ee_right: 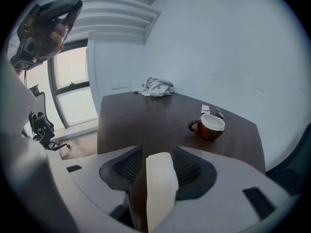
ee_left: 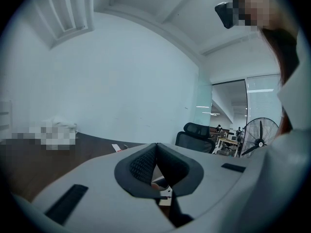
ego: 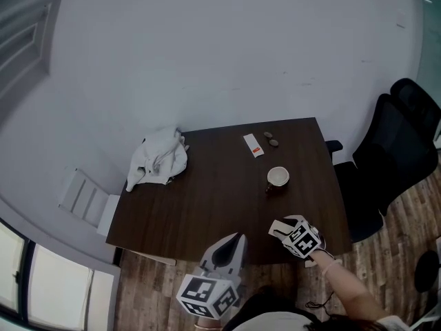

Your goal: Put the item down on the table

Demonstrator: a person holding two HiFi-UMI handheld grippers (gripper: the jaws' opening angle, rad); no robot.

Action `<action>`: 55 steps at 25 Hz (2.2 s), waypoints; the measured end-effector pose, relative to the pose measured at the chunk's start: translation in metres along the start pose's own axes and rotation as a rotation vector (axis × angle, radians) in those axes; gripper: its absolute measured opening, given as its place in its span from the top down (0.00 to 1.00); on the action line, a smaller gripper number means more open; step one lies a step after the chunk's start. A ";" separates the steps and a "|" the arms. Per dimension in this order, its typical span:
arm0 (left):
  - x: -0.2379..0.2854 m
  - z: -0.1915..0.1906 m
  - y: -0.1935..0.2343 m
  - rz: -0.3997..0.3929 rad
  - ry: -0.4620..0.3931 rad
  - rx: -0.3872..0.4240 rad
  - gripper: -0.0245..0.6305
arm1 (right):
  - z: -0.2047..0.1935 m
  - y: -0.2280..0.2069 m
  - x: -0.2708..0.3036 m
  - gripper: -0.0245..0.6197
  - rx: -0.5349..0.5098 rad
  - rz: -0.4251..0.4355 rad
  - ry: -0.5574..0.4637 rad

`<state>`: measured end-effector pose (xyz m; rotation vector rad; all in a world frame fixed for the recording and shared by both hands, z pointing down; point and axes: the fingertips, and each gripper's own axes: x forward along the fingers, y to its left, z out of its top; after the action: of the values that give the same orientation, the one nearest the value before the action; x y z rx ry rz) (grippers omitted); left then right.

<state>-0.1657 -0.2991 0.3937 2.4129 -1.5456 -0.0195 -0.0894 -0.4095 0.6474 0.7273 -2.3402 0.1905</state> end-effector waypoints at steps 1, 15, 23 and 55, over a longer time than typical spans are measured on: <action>-0.001 0.001 -0.001 0.000 -0.003 0.001 0.94 | 0.005 0.000 -0.006 0.64 0.008 -0.011 -0.021; -0.007 0.012 -0.021 -0.015 -0.032 0.025 0.94 | 0.064 0.007 -0.097 0.74 0.094 -0.128 -0.275; -0.007 0.013 -0.030 -0.022 -0.043 0.021 0.93 | 0.089 0.020 -0.145 0.82 0.120 -0.163 -0.401; 0.003 0.012 -0.071 -0.159 -0.021 0.044 0.94 | 0.105 0.025 -0.274 0.95 0.145 -0.399 -0.567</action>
<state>-0.1035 -0.2766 0.3660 2.5718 -1.3733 -0.0430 0.0079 -0.2989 0.3923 1.4556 -2.6477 -0.0317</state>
